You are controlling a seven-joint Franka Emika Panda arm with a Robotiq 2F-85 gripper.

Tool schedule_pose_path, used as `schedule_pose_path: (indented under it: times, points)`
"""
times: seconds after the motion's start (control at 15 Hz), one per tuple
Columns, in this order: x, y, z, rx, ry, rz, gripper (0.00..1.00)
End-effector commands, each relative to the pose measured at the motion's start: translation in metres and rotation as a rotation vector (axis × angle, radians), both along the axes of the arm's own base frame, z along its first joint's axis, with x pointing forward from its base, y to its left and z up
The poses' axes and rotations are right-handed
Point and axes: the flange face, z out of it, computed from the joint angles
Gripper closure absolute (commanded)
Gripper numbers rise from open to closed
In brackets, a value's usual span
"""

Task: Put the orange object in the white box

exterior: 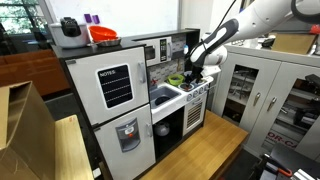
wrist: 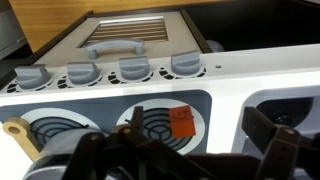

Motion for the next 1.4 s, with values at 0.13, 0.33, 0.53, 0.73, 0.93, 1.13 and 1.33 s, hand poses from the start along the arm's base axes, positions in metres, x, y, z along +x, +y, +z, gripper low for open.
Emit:
schedule_pose_path:
  times: [0.13, 0.33, 0.53, 0.73, 0.93, 1.13, 1.33]
  points:
    - [0.022, -0.004, -0.011, 0.026, -0.002, 0.077, 0.0]
    - [0.032, -0.007, -0.014, 0.032, -0.008, 0.083, 0.0]
    - [0.039, -0.01, -0.017, 0.044, 0.013, 0.08, 0.25]
    - [0.043, -0.013, -0.022, 0.055, 0.036, 0.077, 0.42]
    - [0.047, -0.016, -0.026, 0.06, 0.051, 0.073, 0.62]
    - [0.049, -0.018, -0.028, 0.064, 0.056, 0.072, 0.84]
    - [0.046, -0.021, -0.016, 0.062, 0.047, 0.058, 0.93]
